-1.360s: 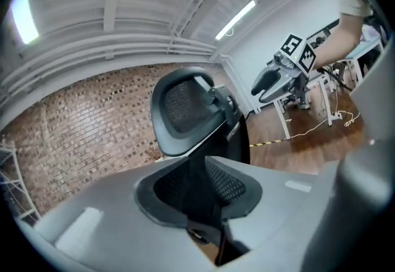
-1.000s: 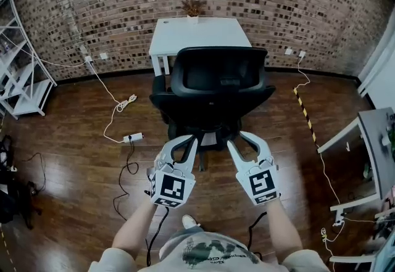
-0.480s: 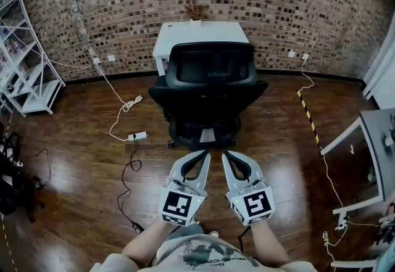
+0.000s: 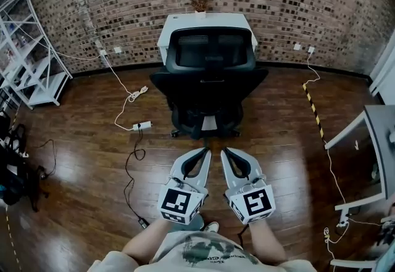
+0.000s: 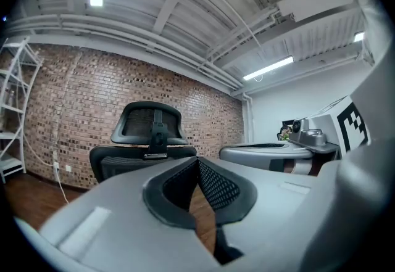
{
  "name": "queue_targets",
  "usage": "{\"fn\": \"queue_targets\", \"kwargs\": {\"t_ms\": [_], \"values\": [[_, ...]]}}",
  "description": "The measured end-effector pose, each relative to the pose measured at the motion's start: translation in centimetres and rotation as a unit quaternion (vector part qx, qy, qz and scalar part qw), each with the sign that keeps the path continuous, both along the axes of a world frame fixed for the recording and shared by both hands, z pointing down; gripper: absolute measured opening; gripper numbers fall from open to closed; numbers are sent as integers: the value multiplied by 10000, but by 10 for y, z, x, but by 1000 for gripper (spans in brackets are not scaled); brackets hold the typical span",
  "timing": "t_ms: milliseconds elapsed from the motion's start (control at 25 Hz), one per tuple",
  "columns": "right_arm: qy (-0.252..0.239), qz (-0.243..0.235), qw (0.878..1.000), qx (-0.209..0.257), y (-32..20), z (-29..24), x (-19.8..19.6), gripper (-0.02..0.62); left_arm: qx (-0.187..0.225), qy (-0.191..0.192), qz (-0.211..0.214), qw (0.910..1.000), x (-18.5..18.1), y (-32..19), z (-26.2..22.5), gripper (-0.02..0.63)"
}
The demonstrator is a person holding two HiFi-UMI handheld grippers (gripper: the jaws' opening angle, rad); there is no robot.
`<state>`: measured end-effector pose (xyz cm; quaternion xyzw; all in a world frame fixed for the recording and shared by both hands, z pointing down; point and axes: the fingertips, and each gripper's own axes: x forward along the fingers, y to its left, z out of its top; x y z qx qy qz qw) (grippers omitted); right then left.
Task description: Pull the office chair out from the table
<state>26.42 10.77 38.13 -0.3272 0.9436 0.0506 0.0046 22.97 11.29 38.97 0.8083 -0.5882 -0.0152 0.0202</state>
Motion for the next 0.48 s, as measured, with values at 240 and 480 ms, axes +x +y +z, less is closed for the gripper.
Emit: {"fn": "queue_targets", "kwargs": {"t_ms": [240, 480], "values": [[-41, -7, 10000, -1, 0, -3, 7, 0, -14, 43, -95, 9999, 2, 0, -1, 17], [-17, -73, 10000, 51, 2, -5, 2, 0, -4, 52, -106, 9999, -1, 1, -4, 17]]}}
